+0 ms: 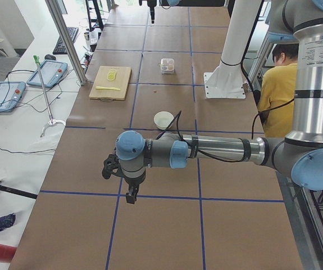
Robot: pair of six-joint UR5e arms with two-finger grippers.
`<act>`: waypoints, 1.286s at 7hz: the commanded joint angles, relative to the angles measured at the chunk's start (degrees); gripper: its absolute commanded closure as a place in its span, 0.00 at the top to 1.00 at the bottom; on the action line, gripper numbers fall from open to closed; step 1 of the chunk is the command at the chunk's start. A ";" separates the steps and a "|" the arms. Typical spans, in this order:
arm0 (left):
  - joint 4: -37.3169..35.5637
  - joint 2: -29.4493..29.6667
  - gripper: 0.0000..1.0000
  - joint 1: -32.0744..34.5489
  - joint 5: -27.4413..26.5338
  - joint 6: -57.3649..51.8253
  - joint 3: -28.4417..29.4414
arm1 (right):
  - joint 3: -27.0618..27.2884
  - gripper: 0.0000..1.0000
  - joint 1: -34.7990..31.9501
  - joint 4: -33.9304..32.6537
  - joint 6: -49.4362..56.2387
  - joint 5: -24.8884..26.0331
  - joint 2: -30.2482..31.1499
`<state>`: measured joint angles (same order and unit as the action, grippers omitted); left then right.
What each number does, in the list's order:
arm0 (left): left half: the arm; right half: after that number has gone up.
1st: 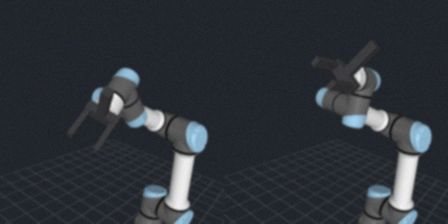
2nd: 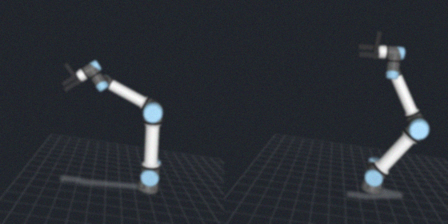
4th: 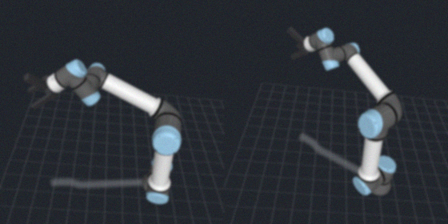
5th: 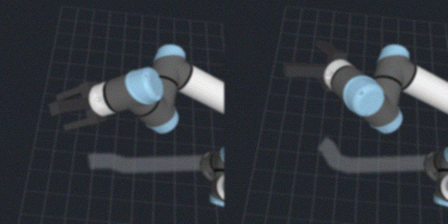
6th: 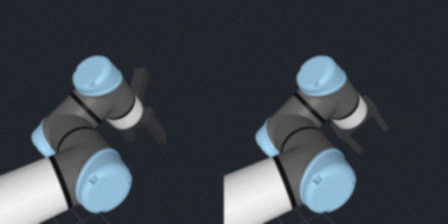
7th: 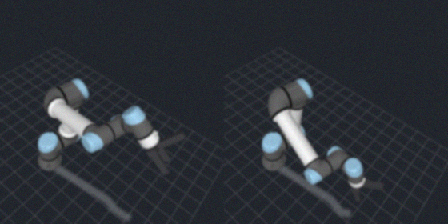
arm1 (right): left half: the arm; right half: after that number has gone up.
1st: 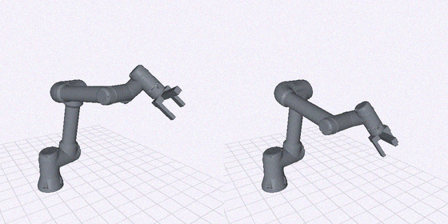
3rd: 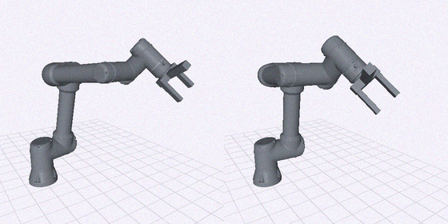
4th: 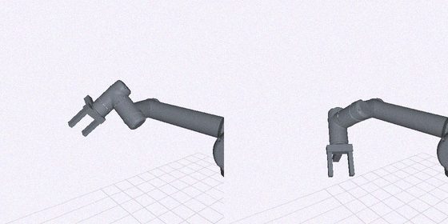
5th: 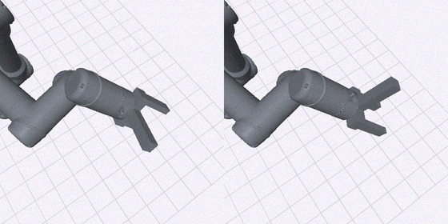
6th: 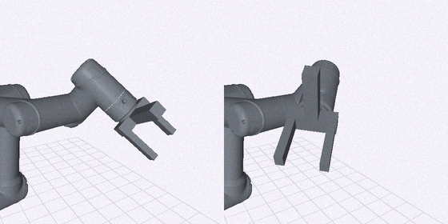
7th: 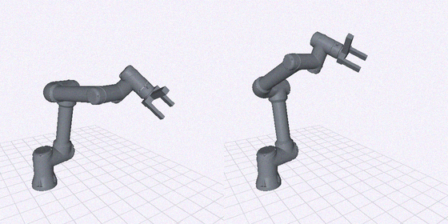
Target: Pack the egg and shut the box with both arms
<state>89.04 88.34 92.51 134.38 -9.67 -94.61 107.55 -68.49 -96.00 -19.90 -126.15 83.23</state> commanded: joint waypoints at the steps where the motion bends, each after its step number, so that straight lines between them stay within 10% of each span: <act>1: 0.00 -0.01 1.00 -0.05 0.01 0.00 -0.31 | -1.99 1.00 -8.83 0.28 8.30 -1.82 8.22; 9: 0.17 -0.18 1.00 -0.05 0.36 0.27 -0.49 | -5.16 1.00 -21.33 3.10 19.63 -3.66 16.88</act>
<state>89.18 88.15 92.46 134.74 -9.40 -94.99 102.79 -89.29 -93.40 -2.65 -129.79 100.50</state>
